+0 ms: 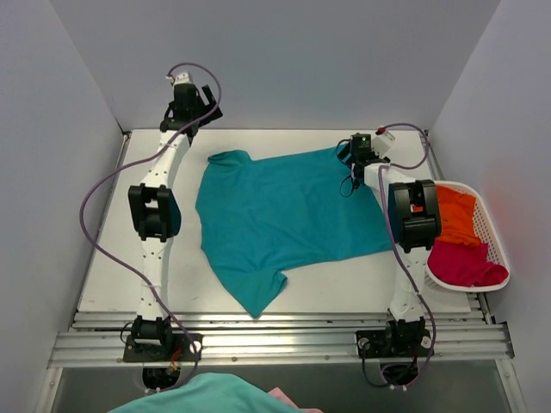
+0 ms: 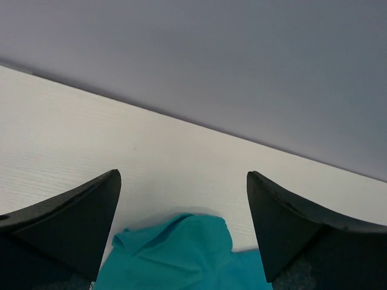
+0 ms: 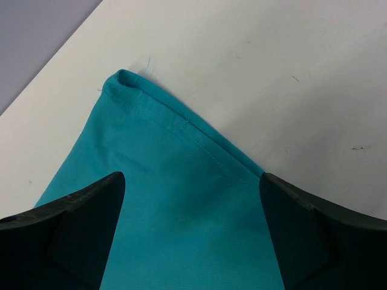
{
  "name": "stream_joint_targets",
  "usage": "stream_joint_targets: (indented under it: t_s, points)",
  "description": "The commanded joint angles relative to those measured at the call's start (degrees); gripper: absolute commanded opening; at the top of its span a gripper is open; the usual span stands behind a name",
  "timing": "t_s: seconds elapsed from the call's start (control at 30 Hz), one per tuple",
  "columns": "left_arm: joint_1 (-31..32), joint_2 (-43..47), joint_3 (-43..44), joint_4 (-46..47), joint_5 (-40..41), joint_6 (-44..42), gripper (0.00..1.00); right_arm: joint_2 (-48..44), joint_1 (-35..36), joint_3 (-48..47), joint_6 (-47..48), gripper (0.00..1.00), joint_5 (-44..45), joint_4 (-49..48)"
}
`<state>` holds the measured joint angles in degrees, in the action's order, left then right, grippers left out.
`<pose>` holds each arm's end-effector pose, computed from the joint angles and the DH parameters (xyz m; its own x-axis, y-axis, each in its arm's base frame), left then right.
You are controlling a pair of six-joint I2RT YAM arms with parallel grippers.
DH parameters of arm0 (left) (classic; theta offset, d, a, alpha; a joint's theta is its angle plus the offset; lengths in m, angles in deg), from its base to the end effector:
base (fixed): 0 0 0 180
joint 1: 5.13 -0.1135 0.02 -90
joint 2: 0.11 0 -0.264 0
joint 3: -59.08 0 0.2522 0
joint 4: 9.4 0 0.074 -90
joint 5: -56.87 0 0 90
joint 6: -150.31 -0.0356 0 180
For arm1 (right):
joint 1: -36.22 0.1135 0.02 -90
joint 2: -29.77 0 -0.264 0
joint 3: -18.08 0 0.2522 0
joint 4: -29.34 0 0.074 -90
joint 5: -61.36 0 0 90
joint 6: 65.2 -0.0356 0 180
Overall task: Fold and stack the t-shirts
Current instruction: Flatten the tshirt out
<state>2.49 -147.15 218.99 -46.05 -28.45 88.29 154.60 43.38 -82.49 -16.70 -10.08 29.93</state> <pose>0.5828 -0.0750 0.2692 -0.3802 -0.4209 -0.8236 -0.1361 0.9062 -0.4003 0.4960 0.0509 0.1813 -0.2007 0.6079 -0.7682 0.4024 0.7661 0.5011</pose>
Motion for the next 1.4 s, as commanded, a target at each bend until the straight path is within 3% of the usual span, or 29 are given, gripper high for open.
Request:
stream_joint_targets:
  t_s: [0.0,0.13,0.23,0.27,0.33,0.37,0.4,0.47,0.63,0.87,1.2,1.37]
  points:
    - [2.4,12.3,-7.6,-1.6,2.8,-1.1,0.94,-3.8,0.3,0.6,1.2,0.91,1.0,-1.3]
    - [3.5,23.3,-27.7,5.7,2.6,-0.7,1.0,-5.8,0.4,2.3,1.2,0.93,1.4,-1.4]
    - [3.7,25.1,-38.2,10.3,0.9,1.4,0.78,-7.0,0.4,3.3,1.1,0.92,0.9,-1.6]
    - [3.6,24.7,-39.3,10.7,0.4,2.4,0.53,-7.5,0.4,3.7,1.1,0.88,0.9,-1.8]
    - [3.6,21.5,-38.8,8.9,-0.6,3.8,0.22,-8.1,0.4,4.4,1.2,0.79,0.4,-2.4]
    - [3.5,20.1,-37.8,8.0,-0.9,4.3,0.11,-8.2,0.4,4.7,1.2,0.51,0.2,-2.6]
    - [3.6,17.2,-36.8,6.2,-1.1,4.9,0.02,-8.3,0.4,4.8,1.2,0.38,0.2,-2.6]
    - [3.6,14.4,-34.1,4.9,-2.4,6.1,0.02,-8.4,0.3,4.7,1.3,0.14,0.2,-2.4]
    - [3.8,9.4,-31.5,4.4,-3.1,6.7,0.02,-8.1,0.1,4.5,1.2,0.01,0.4,-2.1]
    - [3.5,4.8,-24.9,2.2,-2.1,6.6,0.02,-6.4,-0.1,3.3,1.2,0.0,0.4,-2.2]
    - [2.5,-8.1,-5.9,-6.1,-2.5,7.5,0.02,-2.0,-1.3,-0.1,1.0,0.0,0.0,-1.6]
    - [1.7,-12.6,1.8,-5.9,-3.5,10.1,0.02,-0.5,-2.0,-1.2,0.8,0.0,-0.7,-1.8]
